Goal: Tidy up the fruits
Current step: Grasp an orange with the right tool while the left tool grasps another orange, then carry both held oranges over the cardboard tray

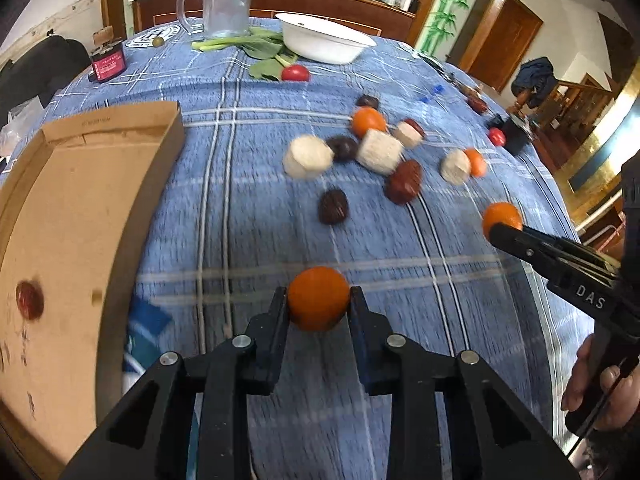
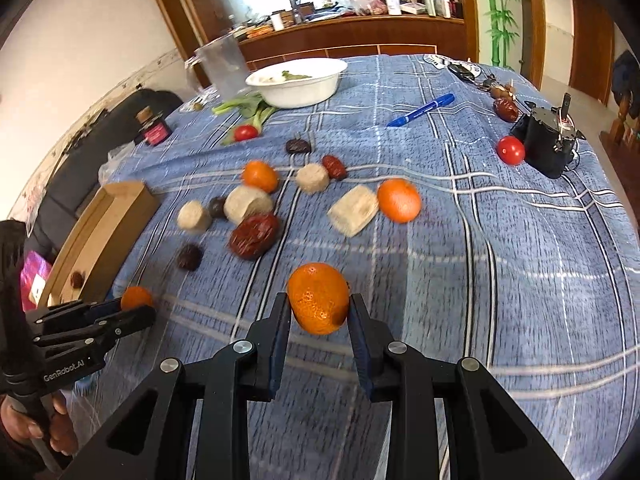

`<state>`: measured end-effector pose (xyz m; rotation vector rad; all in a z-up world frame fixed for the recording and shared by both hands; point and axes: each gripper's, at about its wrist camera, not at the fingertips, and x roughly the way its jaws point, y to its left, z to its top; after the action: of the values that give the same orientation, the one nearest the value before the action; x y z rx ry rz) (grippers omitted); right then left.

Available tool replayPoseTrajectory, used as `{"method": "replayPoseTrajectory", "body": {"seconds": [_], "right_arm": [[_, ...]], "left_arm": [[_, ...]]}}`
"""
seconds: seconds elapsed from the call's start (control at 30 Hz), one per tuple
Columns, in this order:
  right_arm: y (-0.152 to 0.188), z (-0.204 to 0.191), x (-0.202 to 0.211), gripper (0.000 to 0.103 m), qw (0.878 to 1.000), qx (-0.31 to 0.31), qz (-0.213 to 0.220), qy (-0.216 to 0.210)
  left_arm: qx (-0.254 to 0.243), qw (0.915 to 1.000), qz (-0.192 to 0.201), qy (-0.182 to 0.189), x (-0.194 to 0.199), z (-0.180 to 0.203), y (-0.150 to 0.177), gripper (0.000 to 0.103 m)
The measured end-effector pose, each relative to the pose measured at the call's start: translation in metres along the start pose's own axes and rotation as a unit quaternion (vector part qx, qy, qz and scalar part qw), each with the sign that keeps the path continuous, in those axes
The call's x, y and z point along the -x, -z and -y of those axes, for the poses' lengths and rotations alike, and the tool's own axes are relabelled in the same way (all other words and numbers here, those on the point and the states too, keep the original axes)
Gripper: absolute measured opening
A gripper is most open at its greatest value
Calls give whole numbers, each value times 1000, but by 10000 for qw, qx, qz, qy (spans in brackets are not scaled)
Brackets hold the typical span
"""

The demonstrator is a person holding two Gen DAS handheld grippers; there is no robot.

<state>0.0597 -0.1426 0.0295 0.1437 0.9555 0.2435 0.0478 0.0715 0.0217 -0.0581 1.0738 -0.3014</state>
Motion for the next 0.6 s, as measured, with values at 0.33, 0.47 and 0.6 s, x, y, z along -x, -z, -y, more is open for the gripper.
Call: {"method": "replayPoseTrajectory", "body": {"seconds": [0.33,0.47,0.6], "right_arm": [[54,-28,29,31,9995,288,-121,89],[67,-36,34,31,9994,290,-161,105],[68,-44,35,31,9992,322,-172,147]], "left_arm": [[-216,9996,-16,180,25,16,41,28],[-271,9993,57,235,36,19,47,28],[-266,9991,189,255,48,16,48,28]]}}
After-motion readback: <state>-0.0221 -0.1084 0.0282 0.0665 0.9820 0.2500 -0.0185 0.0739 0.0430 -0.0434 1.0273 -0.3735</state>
